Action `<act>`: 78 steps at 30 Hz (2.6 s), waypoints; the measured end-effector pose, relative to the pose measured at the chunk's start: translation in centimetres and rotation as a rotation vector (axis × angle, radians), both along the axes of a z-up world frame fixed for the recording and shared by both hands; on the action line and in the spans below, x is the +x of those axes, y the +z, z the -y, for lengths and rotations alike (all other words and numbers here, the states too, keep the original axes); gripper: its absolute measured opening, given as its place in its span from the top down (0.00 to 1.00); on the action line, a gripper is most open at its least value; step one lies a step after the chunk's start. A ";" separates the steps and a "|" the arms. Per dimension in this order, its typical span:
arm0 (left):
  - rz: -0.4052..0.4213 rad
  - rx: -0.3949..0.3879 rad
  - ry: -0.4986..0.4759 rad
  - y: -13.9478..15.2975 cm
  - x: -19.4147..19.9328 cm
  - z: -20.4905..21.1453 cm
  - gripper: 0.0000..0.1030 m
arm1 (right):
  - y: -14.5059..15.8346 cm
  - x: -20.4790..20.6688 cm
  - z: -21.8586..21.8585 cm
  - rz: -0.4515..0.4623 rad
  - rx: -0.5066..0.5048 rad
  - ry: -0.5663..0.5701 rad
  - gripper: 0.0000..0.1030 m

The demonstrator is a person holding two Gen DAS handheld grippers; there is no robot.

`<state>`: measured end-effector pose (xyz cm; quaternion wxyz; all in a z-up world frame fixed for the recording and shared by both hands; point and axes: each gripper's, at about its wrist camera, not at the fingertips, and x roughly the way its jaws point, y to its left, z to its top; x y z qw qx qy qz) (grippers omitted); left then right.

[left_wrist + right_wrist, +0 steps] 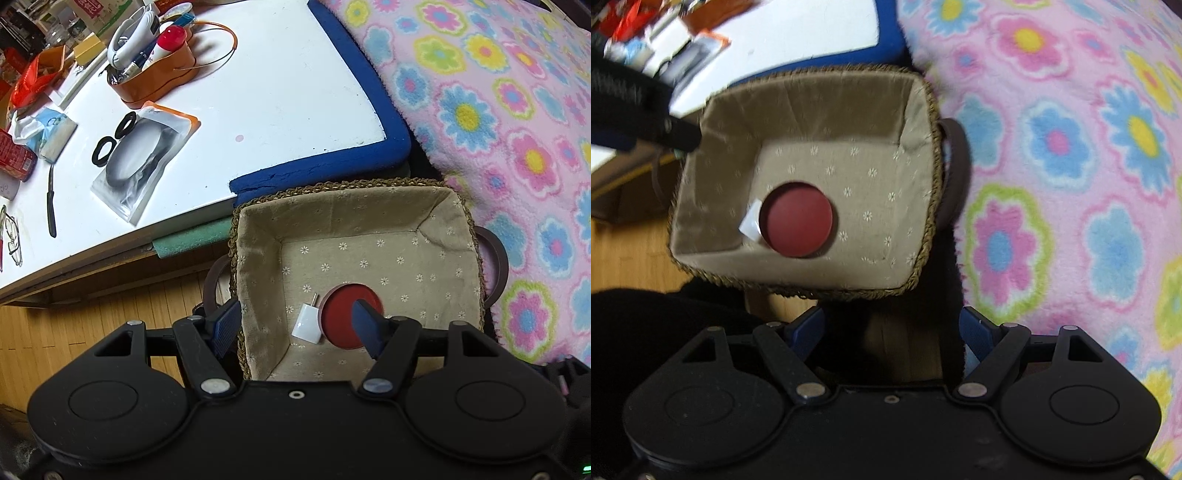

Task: Organize rigid objects
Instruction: 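Open the left tool releasing the charger while the right tool releases the red lid, then move the left tool to the black compact while the right tool approaches the orange card box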

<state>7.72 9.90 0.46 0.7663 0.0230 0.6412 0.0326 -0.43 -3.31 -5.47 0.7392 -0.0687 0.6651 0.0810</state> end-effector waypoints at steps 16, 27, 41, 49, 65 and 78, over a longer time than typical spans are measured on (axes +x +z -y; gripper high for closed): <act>0.009 -0.012 0.010 0.2 0.0 -0.1 0.39 | -2.6 1.6 -2.3 0.035 -0.058 -0.023 0.34; 0.002 -0.029 0.017 0.1 0.1 -0.3 0.38 | -3.1 1.5 -1.3 0.049 -0.040 -0.048 0.29; 0.006 -0.051 -0.031 0.6 -0.6 0.3 0.34 | 4.1 0.0 2.0 0.119 0.069 -0.123 0.18; 0.037 -0.045 -0.136 1.9 -2.1 3.3 0.34 | 7.2 -2.2 8.1 0.163 0.087 -0.219 0.12; 0.035 -0.108 -0.442 1.3 -8.1 18.6 0.28 | 11.5 -8.2 30.9 0.349 -0.133 -0.628 0.10; 0.104 -0.151 -0.520 2.2 -6.6 30.5 0.28 | 10.8 -8.3 37.6 0.358 -0.084 -0.747 0.10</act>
